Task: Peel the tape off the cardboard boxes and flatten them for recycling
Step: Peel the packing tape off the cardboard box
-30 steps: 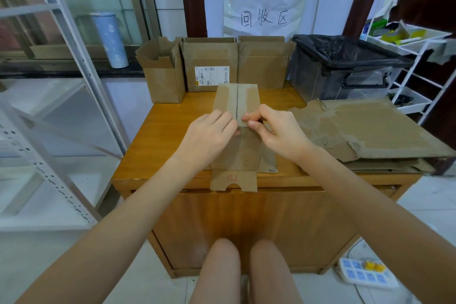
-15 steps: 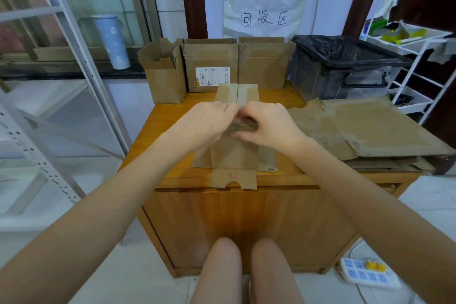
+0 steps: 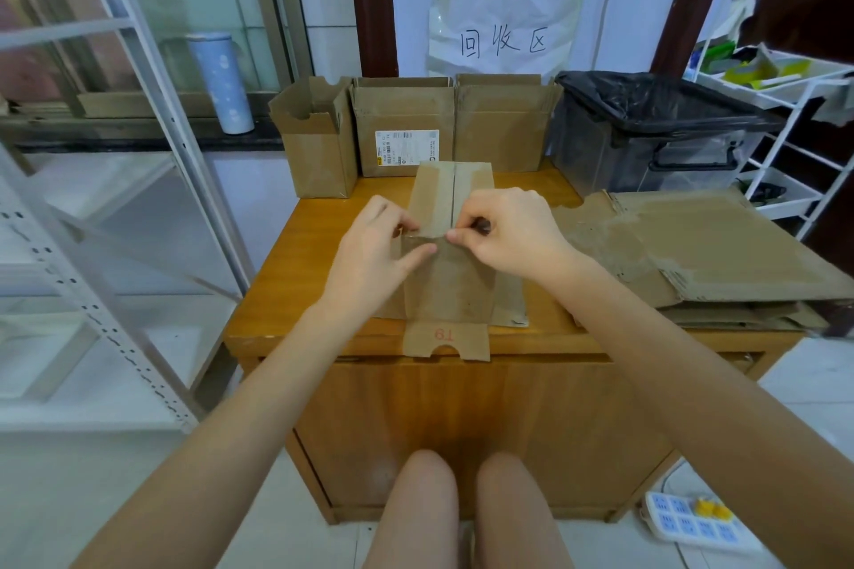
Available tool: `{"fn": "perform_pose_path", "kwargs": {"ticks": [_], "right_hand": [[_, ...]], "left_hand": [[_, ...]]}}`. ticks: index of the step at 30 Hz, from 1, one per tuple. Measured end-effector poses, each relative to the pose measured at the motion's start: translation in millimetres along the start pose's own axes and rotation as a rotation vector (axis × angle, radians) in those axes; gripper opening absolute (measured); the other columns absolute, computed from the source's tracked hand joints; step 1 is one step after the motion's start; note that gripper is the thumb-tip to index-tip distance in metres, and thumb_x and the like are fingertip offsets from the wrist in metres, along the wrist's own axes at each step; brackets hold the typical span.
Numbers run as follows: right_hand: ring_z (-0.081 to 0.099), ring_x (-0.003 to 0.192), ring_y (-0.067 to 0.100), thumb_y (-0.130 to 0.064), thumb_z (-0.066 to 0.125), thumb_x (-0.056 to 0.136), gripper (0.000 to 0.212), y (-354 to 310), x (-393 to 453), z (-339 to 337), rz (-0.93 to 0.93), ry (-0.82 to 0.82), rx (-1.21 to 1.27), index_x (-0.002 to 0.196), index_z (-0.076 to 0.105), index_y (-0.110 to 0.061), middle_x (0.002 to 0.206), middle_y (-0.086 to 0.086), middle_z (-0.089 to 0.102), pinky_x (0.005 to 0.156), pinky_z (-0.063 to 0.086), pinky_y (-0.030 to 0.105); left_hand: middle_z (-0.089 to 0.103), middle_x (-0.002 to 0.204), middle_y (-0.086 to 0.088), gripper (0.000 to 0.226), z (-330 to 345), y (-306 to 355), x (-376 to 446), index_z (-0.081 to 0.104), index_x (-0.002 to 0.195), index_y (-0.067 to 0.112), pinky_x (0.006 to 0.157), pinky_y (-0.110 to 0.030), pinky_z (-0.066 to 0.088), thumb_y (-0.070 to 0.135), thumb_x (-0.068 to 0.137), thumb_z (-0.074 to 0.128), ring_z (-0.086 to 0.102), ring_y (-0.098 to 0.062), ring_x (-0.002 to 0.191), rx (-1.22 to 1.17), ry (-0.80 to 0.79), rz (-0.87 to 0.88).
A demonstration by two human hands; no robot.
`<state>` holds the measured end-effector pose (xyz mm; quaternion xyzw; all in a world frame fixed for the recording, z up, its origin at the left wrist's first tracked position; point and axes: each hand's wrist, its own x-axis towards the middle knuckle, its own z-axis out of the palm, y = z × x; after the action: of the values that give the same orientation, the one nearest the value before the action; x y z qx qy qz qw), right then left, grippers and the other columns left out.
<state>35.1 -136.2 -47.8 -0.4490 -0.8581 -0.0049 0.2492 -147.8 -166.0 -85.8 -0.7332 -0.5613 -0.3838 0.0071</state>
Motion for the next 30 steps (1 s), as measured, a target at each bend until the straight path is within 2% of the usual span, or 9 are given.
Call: {"fn": "perform_pose_path", "kwargs": {"ticks": [2, 5, 9, 13, 16, 19, 24, 28, 30], "right_hand": [[0.059, 0.081, 0.012, -0.039, 0.063, 0.088, 0.021, 1.1, -0.8, -1.5, 0.004, -0.003, 0.015, 0.085, 0.07, -0.02, 0.085, -0.01, 0.063, 0.077, 0.051, 0.035], [0.059, 0.081, 0.012, -0.039, 0.064, 0.088, 0.022, 2.1, -0.7, -3.4, 0.001, -0.014, 0.025, 0.085, 0.071, -0.019, 0.086, -0.009, 0.064, 0.077, 0.051, 0.035], [0.059, 0.079, 0.01, -0.04, 0.065, 0.087, 0.02, 1.2, 1.9, -3.4, -0.006, -0.026, 0.016, 0.083, 0.071, -0.021, 0.082, -0.014, 0.06, 0.075, 0.051, 0.035], [0.059, 0.079, 0.011, -0.039, 0.065, 0.086, 0.021, 1.4, 2.1, -4.4, -0.017, -0.03, 0.033, 0.084, 0.072, -0.019, 0.084, -0.01, 0.064, 0.075, 0.052, 0.035], [0.059, 0.08, 0.011, -0.039, 0.067, 0.086, 0.019, 1.8, 1.5, -4.3, -0.021, -0.022, 0.038, 0.083, 0.072, -0.02, 0.083, -0.012, 0.063, 0.075, 0.051, 0.036], [0.058, 0.082, 0.008, -0.04, 0.067, 0.085, 0.017, 2.9, -0.1, -4.4, -0.024, -0.027, 0.056, 0.084, 0.072, -0.023, 0.083, -0.016, 0.058, 0.077, 0.051, 0.035], [0.055, 0.087, 0.007, -0.044, 0.068, 0.083, 0.022, 6.3, -4.2, -3.9, -0.056, -0.032, 0.015, 0.094, 0.068, -0.026, 0.09, -0.017, 0.054, 0.076, 0.05, 0.033], [0.045, 0.089, 0.011, -0.058, 0.07, 0.073, 0.051, -0.8, -11.3, 5.5, -0.138, -0.05, -0.246, 0.105, 0.054, -0.021, 0.1, -0.007, 0.048, 0.06, 0.04, 0.026], [0.04, 0.089, 0.013, -0.065, 0.068, 0.07, 0.064, -8.2, -14.0, 15.6, -0.113, -0.029, -0.37, 0.109, 0.05, -0.018, 0.105, -0.002, 0.047, 0.059, 0.036, 0.026]], "left_hand": [[0.05, 0.096, 0.002, 0.032, 5.3, 4.8, -1.6, 0.065, 0.101, 0.01, 0.081, -0.029, 0.05, 0.032, 0.08, 0.074, 0.053, -0.012, 0.09, -0.019, 0.065, -0.016], [0.055, 0.093, -0.001, 0.03, 3.0, 4.1, 1.3, 0.068, 0.098, 0.006, 0.08, -0.032, 0.052, 0.029, 0.08, 0.074, 0.055, -0.014, 0.088, -0.026, 0.057, -0.001], [0.058, 0.094, -0.004, 0.025, -7.3, -0.9, 0.5, 0.07, 0.104, 0.005, 0.079, -0.033, 0.052, 0.023, 0.088, 0.067, 0.058, -0.016, 0.087, -0.008, 0.007, 0.112], [0.058, 0.097, -0.009, 0.022, -12.1, -0.2, 0.9, 0.066, 0.108, 0.004, 0.073, -0.031, 0.051, 0.018, 0.093, 0.058, 0.058, -0.021, 0.088, 0.174, -0.049, 0.268], [0.061, 0.088, -0.014, 0.014, -12.0, 2.4, 1.9, 0.067, 0.097, -0.002, 0.061, -0.034, 0.053, 0.009, 0.087, 0.065, 0.06, -0.026, 0.078, 0.288, -0.061, 0.344], [0.059, 0.079, -0.015, 0.012, -10.0, 5.6, 2.0, 0.065, 0.087, -0.003, 0.053, -0.029, 0.046, 0.005, 0.08, 0.071, 0.059, -0.028, 0.068, 0.373, -0.07, 0.344], [0.057, 0.1, -0.013, 0.02, -10.8, 13.1, 4.5, 0.059, 0.106, 0.002, 0.07, -0.03, 0.042, 0.016, 0.091, 0.058, 0.055, -0.026, 0.091, 0.429, -0.131, 0.297], [0.059, 0.101, -0.013, 0.022, -10.4, 13.9, 6.8, 0.061, 0.108, 0.001, 0.074, -0.033, 0.045, 0.013, 0.089, 0.057, 0.056, -0.027, 0.092, 0.403, -0.134, 0.282], [0.06, 0.101, -0.012, 0.023, -12.4, 13.5, 8.2, 0.063, 0.108, 0.002, 0.076, -0.033, 0.048, 0.013, 0.09, 0.056, 0.056, -0.026, 0.092, 0.392, -0.151, 0.263]]}}
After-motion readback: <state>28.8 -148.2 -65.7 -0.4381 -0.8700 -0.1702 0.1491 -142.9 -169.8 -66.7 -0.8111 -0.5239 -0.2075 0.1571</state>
